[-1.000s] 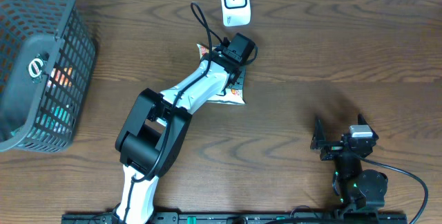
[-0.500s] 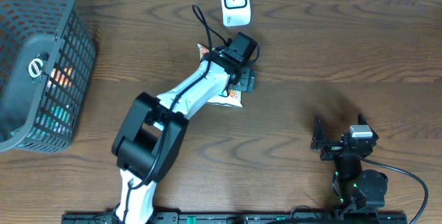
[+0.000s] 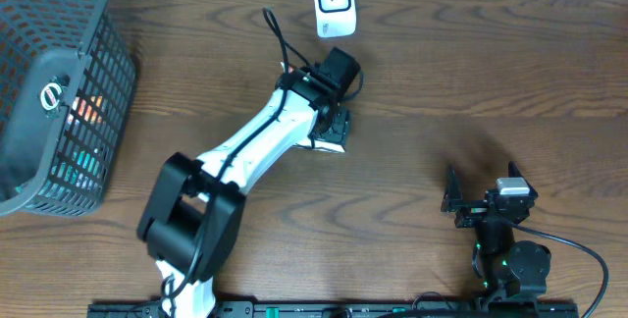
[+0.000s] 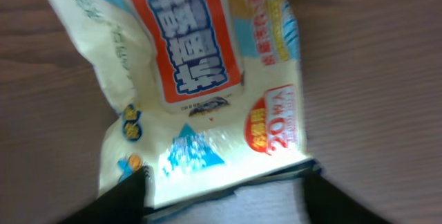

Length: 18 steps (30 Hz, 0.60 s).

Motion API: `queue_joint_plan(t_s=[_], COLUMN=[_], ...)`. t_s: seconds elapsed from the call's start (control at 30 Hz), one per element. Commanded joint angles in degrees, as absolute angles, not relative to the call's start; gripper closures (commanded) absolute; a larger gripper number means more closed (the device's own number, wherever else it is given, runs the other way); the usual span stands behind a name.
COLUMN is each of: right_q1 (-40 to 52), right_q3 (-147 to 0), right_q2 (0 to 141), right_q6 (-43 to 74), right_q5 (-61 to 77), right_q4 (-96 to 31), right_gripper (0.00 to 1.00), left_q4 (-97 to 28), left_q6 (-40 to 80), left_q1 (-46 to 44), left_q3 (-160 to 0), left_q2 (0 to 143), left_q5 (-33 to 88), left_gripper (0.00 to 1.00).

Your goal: Scan the item barcode

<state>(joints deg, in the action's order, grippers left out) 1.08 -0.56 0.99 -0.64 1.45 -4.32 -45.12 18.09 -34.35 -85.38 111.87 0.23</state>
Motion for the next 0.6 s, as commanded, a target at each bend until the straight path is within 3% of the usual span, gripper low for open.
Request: queue_joint_plan(t_s=[0.0, 0.1, 0.13, 0.23, 0.3, 0.37, 0.57], right_q1=[1.45, 1.45, 1.45, 1.45, 1.45, 1.45, 1.45], right_q3=[-0.36, -0.36, -0.36, -0.36, -0.36, -0.36, -0.36], right_q2=[0.78, 0.78, 0.78, 0.78, 0.78, 0.78, 0.78], right_q6=[-0.47, -0.49, -0.49, -0.49, -0.49, -0.49, -0.49], right_q5=[1.02, 1.02, 1.02, 1.02, 1.02, 1.02, 1.02], right_q4=[-4.43, -4.43, -4.43, -4.43, -4.43, -4.43, -4.43], right_gripper=[0.01, 0.01, 0.01, 0.01, 0.01, 0.01, 0.01], left_q4=[-44.01, -42.74, -42.70, -43.53, -43.94, -43.86, -44.64], left_q6=[17.87, 17.87, 17.87, 19.00, 19.18, 19.18, 19.22], left_q1=[-34.48, -34.48, -34.48, -34.48, -34.48, -34.48, -34.48], left_q3=[-84.09, -84.09, -84.09, -84.09, -84.09, -84.12, -84.79], left_q2=[116.95, 119.90, 120.70, 122.48, 122.76, 122.69, 122.41], left_q5=[0.01, 0.01, 0.01, 1.37, 5.10, 9.47, 18.04], left_gripper=[0.47, 0.46, 0.41, 0.13, 0.04, 0.00, 0.02])
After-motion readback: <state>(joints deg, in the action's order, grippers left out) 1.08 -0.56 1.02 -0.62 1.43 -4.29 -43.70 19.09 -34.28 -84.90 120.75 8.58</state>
